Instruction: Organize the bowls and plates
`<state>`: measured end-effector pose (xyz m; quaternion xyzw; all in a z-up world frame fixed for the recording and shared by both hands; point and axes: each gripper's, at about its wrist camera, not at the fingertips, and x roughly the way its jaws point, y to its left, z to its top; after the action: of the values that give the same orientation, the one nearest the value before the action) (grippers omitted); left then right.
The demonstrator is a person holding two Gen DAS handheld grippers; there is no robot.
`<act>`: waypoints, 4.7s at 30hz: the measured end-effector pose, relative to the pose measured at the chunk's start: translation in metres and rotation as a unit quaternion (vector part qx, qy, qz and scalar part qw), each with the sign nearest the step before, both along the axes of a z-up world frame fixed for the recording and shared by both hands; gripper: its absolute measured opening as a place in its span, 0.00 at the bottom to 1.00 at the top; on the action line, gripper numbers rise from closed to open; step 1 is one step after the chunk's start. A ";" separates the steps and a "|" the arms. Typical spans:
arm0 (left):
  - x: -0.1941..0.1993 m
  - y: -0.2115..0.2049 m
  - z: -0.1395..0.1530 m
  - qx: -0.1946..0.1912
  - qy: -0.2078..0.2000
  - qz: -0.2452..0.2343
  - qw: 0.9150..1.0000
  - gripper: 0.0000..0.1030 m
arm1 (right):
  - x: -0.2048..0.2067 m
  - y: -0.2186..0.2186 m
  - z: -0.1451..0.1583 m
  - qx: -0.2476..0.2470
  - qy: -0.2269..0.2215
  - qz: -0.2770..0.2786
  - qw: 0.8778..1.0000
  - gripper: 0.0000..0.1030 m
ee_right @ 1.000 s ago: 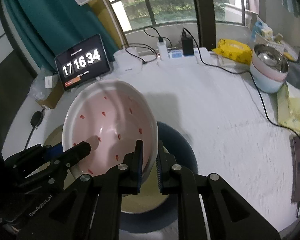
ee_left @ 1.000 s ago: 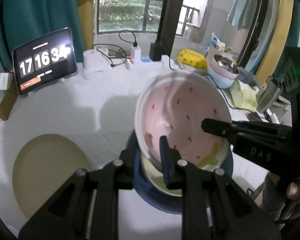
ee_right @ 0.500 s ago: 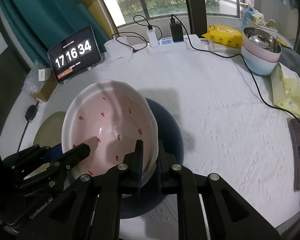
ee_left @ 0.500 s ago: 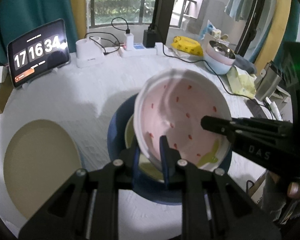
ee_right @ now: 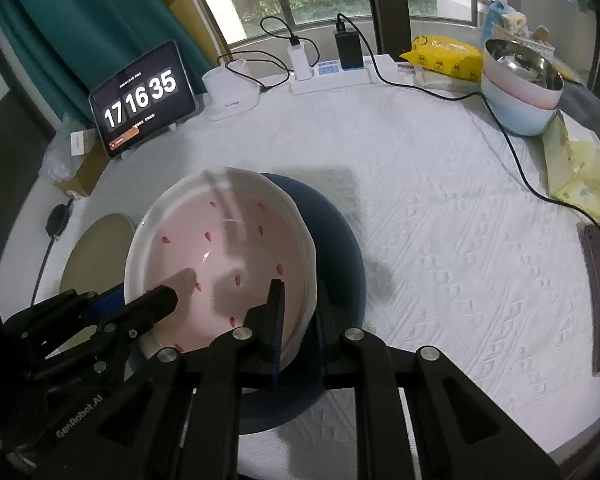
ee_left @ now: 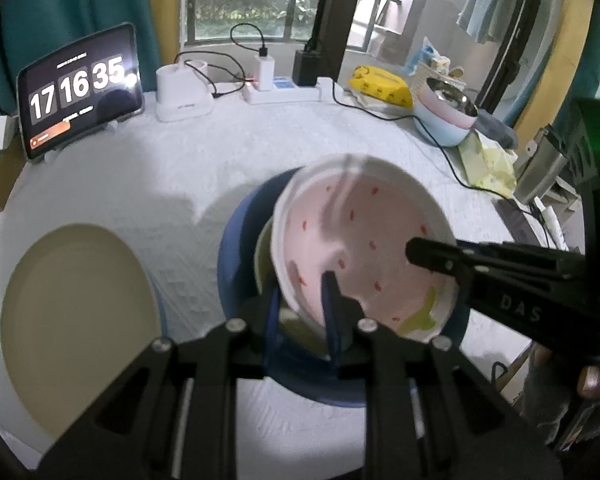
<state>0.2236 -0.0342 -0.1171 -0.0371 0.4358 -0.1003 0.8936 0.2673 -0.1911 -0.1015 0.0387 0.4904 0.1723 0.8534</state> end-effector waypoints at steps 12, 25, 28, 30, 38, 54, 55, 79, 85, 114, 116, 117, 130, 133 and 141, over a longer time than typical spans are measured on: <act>-0.002 0.006 0.003 0.009 -0.002 0.014 1.000 0.25 | -0.001 -0.011 0.011 0.004 -0.014 -0.005 1.000 0.20; 0.000 0.035 0.018 0.009 -0.028 0.053 0.998 0.26 | -0.003 -0.028 0.026 0.003 -0.037 -0.017 0.999 0.20; 0.003 0.043 0.015 0.007 -0.027 0.061 0.998 0.26 | -0.003 -0.034 0.026 0.002 -0.042 -0.021 0.999 0.20; 0.004 0.046 0.011 0.006 -0.032 0.060 0.998 0.26 | -0.002 -0.038 0.025 -0.001 -0.043 -0.024 0.999 0.20; 0.009 0.050 -0.001 0.003 -0.020 0.059 0.998 0.33 | 0.004 -0.047 0.009 -0.002 -0.035 -0.032 0.999 0.20; 0.017 0.045 -0.018 0.016 0.012 0.057 0.998 0.43 | 0.005 -0.050 0.010 0.023 -0.033 -0.025 0.999 0.21; 0.017 0.045 -0.017 0.018 0.011 0.056 0.998 0.43 | 0.005 -0.049 0.010 0.023 -0.033 -0.023 0.999 0.21; 0.013 0.028 -0.016 0.029 -0.014 0.014 0.999 0.09 | 0.007 -0.028 -0.019 0.011 -0.012 -0.008 1.000 0.22; 0.011 0.029 -0.015 0.019 -0.020 0.013 1.000 0.09 | 0.004 -0.023 -0.018 0.010 -0.024 -0.013 1.000 0.12; -0.014 0.057 0.021 -0.001 -0.070 0.028 0.997 0.08 | -0.008 0.004 0.028 0.007 -0.070 -0.016 0.997 0.11; -0.017 0.063 0.023 -0.001 -0.075 0.032 0.997 0.08 | -0.009 0.010 0.032 0.006 -0.074 -0.012 0.997 0.11; -0.018 0.066 0.024 -0.002 -0.075 0.034 0.997 0.08 | -0.008 0.013 0.033 0.006 -0.075 -0.009 0.997 0.11; -0.032 0.119 0.028 -0.013 -0.082 0.072 0.994 0.08 | -0.007 0.068 0.041 0.003 -0.082 0.028 0.996 0.11; -0.034 0.132 0.028 -0.014 -0.084 0.081 0.993 0.08 | -0.006 0.081 0.041 0.005 -0.080 0.035 0.996 0.11; -0.037 0.167 0.024 -0.019 -0.081 0.106 0.991 0.08 | 0.000 0.119 0.040 -0.002 -0.079 0.058 0.995 0.11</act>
<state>0.1868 0.1330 -0.0931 -0.0919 0.3541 -0.0162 0.9305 0.2675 -0.0720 -0.0619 -0.0048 0.4231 0.2228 0.8782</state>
